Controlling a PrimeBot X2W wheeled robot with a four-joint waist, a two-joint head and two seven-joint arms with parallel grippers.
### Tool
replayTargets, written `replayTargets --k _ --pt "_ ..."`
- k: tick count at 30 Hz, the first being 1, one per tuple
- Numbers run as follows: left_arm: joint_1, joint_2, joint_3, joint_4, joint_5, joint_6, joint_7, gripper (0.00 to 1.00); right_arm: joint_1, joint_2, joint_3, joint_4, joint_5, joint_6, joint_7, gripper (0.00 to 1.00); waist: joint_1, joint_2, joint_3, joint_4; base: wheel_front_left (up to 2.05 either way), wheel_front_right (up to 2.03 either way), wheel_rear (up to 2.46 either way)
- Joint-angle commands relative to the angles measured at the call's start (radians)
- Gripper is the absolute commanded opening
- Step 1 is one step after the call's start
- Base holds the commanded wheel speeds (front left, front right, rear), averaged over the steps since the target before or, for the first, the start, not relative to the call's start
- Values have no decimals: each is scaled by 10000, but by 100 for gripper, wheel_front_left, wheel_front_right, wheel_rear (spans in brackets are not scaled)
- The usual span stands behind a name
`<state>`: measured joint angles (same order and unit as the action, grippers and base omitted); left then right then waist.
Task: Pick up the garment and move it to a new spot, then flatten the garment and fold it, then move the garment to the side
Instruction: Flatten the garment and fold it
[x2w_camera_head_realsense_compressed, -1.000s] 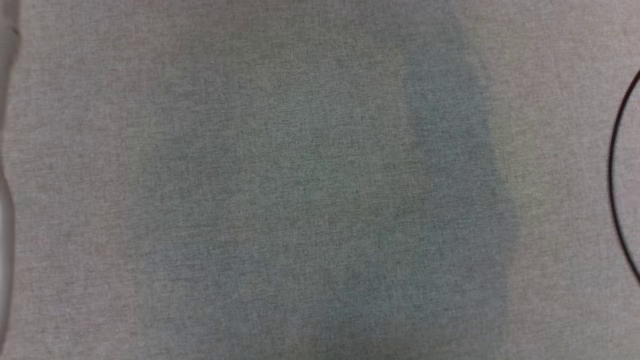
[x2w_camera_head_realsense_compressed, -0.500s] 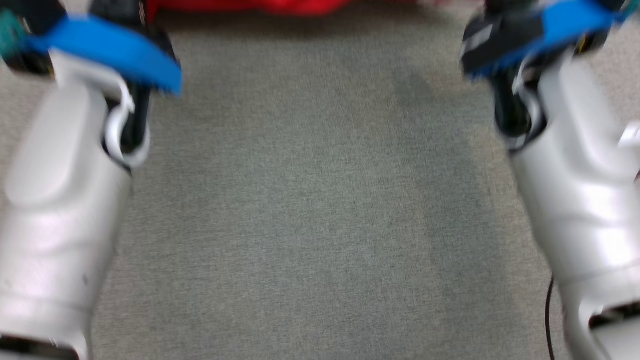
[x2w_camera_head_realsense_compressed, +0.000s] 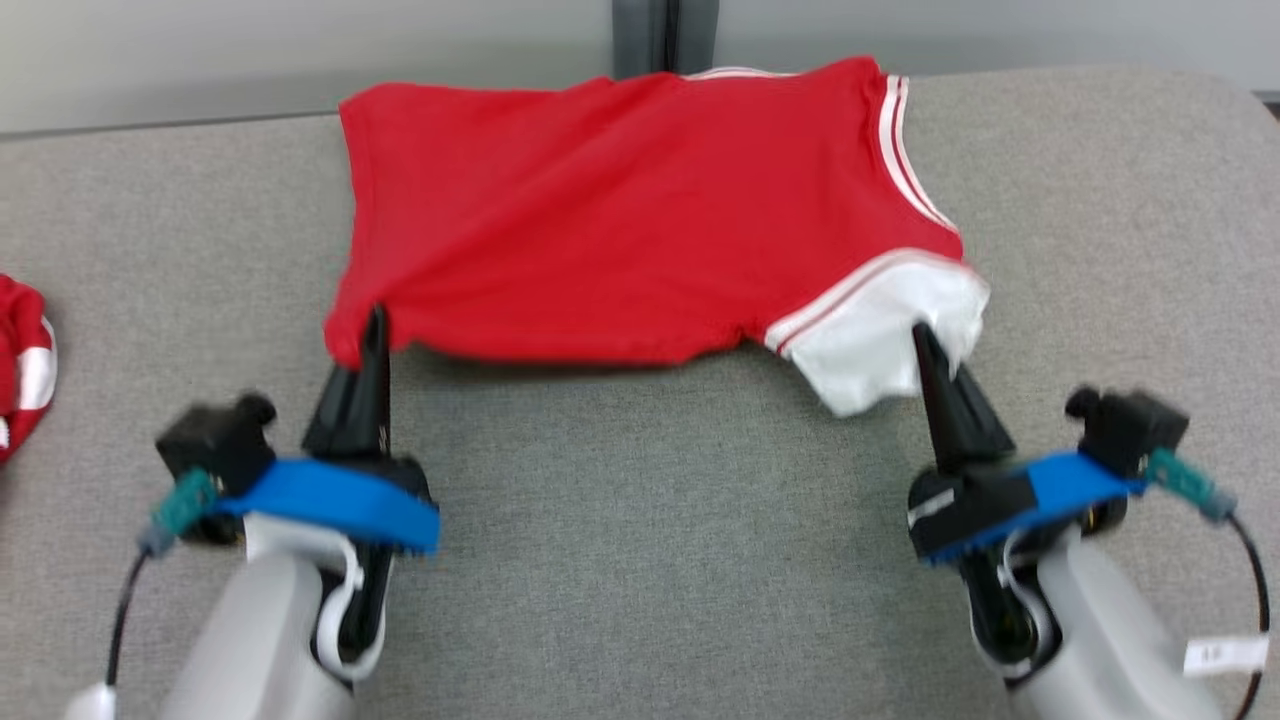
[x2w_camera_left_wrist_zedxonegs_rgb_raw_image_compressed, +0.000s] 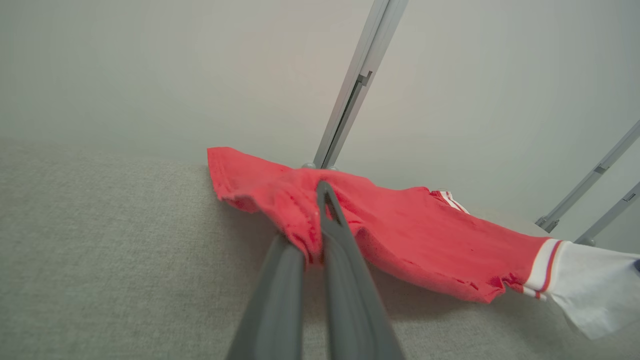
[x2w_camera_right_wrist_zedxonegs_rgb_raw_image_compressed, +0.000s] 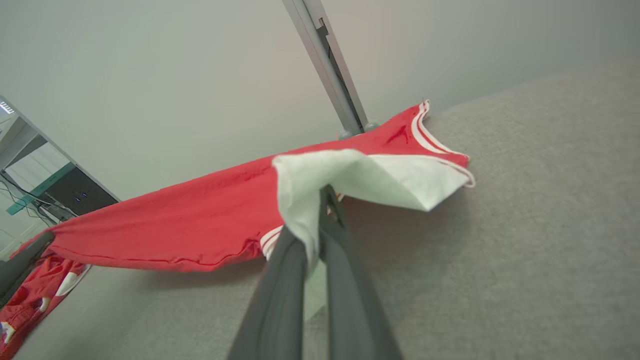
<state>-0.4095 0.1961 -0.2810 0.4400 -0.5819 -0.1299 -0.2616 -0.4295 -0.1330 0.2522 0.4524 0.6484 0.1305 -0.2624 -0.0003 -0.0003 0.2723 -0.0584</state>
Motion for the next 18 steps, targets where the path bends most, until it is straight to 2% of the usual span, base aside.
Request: replayTargets --k 1,10,18 --pt "351 -32 122 -106 133 -5 -48 0 445 -60 -26 -157 24 5 -34 0 3 3 -137 -28 0 0 0" --pt "2718 -467 445 -641 476 -5 -48 0 3235 -35 -28 -1341 -155 5 -3 0 3 3 -964 114 0 0 0" --pt "4116 -645 862 -988 664 -5 -48 0 5557 160 -457 -2870 -416 5 768 0 3 3 -1659 125 0 0 0"
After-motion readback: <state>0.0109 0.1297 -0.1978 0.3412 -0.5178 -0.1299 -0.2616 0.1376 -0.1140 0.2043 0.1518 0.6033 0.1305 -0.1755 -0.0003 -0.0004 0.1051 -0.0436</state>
